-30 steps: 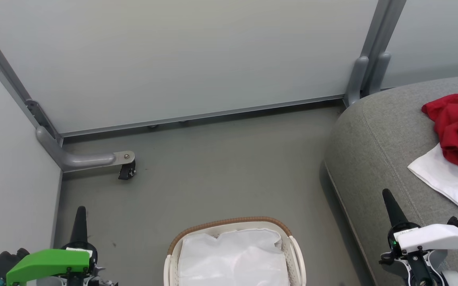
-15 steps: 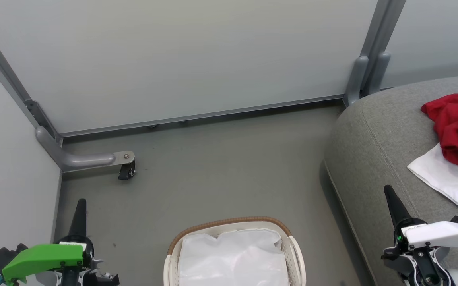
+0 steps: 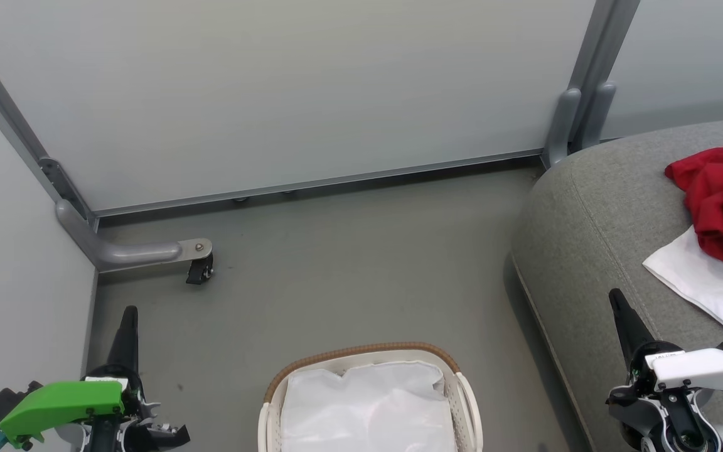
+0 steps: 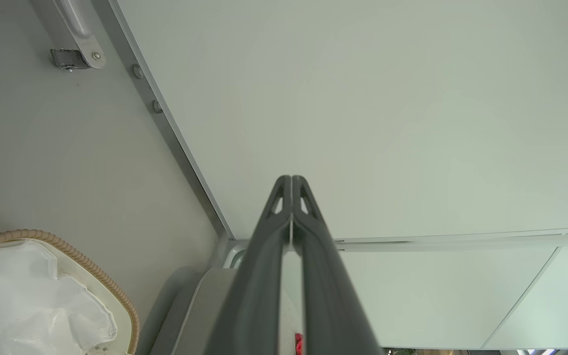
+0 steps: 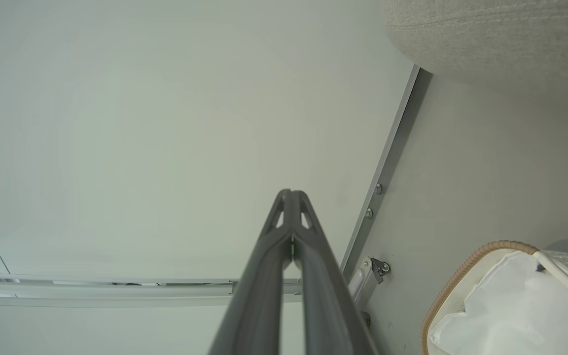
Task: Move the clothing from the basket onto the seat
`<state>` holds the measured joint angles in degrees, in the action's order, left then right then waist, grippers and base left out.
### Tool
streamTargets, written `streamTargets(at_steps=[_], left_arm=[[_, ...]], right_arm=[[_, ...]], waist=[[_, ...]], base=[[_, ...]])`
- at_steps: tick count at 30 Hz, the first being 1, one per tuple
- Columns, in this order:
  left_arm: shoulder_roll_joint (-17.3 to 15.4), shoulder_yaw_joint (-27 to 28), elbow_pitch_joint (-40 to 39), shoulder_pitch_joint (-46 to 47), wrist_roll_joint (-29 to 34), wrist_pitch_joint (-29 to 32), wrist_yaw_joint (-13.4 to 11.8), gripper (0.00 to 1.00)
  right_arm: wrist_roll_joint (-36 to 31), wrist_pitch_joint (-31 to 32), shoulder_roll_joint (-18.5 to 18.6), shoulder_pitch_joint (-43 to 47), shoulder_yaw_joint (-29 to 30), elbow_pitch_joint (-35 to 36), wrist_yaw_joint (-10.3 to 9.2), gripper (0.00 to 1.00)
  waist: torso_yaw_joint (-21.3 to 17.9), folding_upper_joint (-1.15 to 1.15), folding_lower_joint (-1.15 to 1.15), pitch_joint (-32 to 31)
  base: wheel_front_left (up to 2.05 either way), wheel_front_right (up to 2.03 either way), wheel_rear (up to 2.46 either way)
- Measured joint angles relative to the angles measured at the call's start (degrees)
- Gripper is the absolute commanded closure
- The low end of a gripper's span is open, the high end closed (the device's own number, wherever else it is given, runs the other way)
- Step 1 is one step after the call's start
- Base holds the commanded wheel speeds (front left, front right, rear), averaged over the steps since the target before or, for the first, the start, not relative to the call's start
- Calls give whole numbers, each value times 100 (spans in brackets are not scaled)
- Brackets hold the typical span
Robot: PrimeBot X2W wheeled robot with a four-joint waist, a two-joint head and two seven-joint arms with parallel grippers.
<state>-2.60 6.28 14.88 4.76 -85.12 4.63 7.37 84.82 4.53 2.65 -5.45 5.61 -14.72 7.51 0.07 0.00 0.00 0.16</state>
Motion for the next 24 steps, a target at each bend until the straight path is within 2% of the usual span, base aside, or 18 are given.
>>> streamTargets(at_steps=[19,24], left_arm=[[-7,19,-77,100,-708,189,0,100],[-7,19,-85,116,-720,192,0,100]], right_arm=[[733,207,4,-44,91,58,-1,100],[749,208,4,-48,94,62,-1,100]], waist=[[-7,0,0,2],[-8,0,0,2]], base=[[0,0,0],[0,0,0]])
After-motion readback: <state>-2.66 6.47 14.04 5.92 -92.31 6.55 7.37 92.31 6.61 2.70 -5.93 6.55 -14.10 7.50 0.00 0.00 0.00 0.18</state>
